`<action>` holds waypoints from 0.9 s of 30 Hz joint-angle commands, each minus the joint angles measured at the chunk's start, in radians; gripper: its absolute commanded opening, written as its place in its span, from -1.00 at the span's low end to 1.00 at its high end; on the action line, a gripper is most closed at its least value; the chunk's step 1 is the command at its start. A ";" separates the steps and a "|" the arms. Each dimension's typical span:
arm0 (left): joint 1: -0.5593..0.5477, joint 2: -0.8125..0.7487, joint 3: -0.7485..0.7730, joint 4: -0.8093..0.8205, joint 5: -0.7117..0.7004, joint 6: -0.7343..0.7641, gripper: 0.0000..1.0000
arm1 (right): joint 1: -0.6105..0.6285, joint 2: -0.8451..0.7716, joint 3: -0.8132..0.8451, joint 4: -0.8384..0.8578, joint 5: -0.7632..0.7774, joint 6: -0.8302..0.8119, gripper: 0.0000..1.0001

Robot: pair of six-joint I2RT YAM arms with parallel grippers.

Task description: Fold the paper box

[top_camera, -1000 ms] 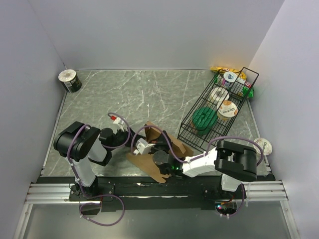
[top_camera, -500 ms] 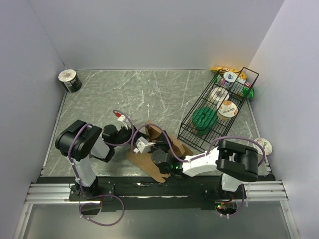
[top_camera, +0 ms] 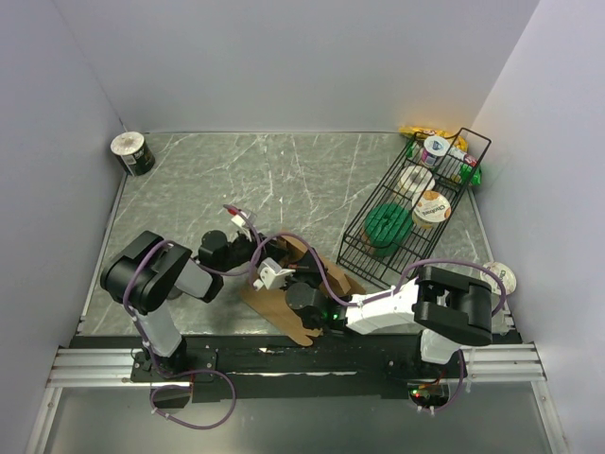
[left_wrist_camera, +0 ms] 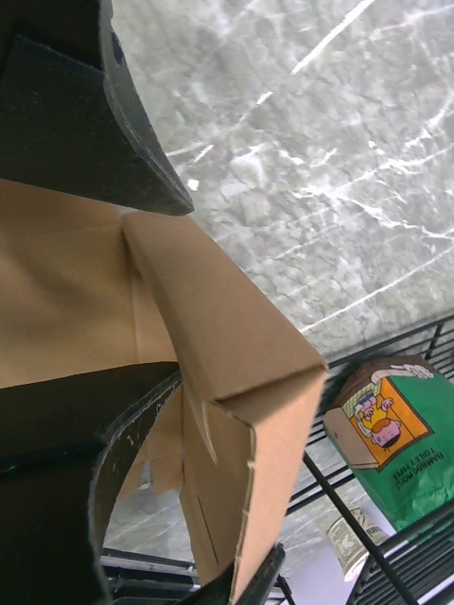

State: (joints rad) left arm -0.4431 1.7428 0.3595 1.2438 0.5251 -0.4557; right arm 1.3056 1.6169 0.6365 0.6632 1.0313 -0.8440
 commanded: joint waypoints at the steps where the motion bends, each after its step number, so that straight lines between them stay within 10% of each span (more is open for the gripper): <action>1: -0.005 -0.039 0.055 0.152 -0.034 0.048 0.36 | 0.014 0.014 -0.008 -0.105 -0.142 0.131 -1.00; 27: -0.175 -0.098 0.022 0.117 -0.442 0.241 -0.58 | 0.009 0.009 0.003 -0.145 -0.157 0.210 -1.00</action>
State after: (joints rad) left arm -0.5751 1.6920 0.3676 1.2179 0.2607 -0.3073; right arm 1.3037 1.6047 0.6483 0.6254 1.0302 -0.7681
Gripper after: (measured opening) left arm 0.350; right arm 0.016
